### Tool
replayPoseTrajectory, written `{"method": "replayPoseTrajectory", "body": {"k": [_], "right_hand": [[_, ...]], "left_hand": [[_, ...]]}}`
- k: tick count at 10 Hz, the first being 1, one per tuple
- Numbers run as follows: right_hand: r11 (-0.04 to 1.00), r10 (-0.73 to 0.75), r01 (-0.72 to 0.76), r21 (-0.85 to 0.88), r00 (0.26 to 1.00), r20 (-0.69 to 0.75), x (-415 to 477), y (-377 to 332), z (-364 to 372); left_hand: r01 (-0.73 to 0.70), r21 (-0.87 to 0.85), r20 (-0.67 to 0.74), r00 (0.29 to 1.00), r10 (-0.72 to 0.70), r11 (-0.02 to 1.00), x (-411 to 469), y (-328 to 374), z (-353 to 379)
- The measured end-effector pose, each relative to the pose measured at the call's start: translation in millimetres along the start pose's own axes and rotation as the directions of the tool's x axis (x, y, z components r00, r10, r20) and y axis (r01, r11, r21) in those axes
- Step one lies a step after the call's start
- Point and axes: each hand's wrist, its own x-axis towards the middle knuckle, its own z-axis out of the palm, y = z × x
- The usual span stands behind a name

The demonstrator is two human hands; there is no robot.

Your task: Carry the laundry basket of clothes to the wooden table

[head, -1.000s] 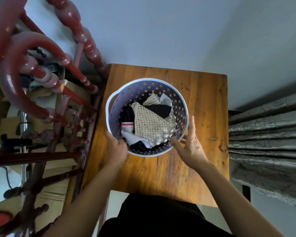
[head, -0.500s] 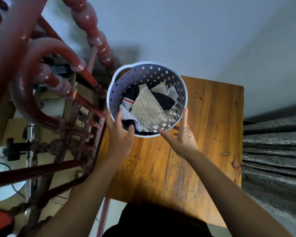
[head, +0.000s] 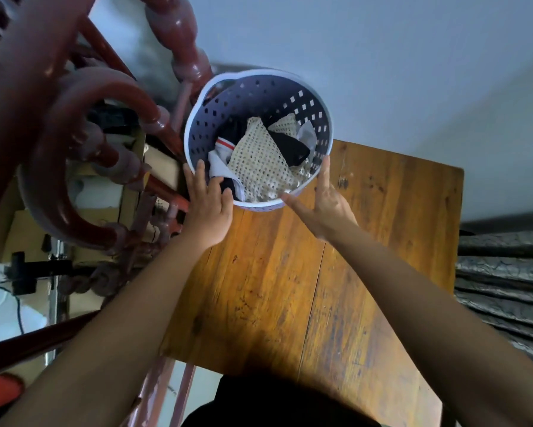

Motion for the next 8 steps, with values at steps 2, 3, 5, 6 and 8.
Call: {"method": "replayPoseTrajectory", "body": {"k": [2, 3, 5, 6, 8], "right_hand": [[0.997, 0.014, -0.015, -0.082, 1.000, -0.005, 6.7, -2.5, 1.6], [0.994, 0.026, -0.028, -0.108, 0.999, -0.018, 9.3, -2.0, 1.9], [0.997, 0.041, -0.041, 0.068, 0.999, 0.010, 0.2, -3.5, 1.6], [0.994, 0.005, -0.002, 0.108, 1.000, -0.029, -11.5, 1.4, 0.2], [0.978, -0.158, 0.169, 0.122, 0.983, -0.091, -61.3, 15.8, -23.7]], "left_hand": [[0.004, 0.020, -0.030, 1.000, -0.003, 1.000, 6.9, -0.7, -0.5], [0.028, 0.025, -0.018, 0.999, -0.028, 0.999, 7.6, 2.7, -2.2], [0.082, 0.035, 0.128, 0.988, -0.085, 0.996, 5.7, 13.8, -13.4], [0.023, 0.032, 0.196, 0.980, -0.029, 0.999, -16.5, 36.4, -16.9], [-0.084, -0.026, 0.168, 0.982, 0.087, 0.996, -72.1, 69.7, -29.7]]}}
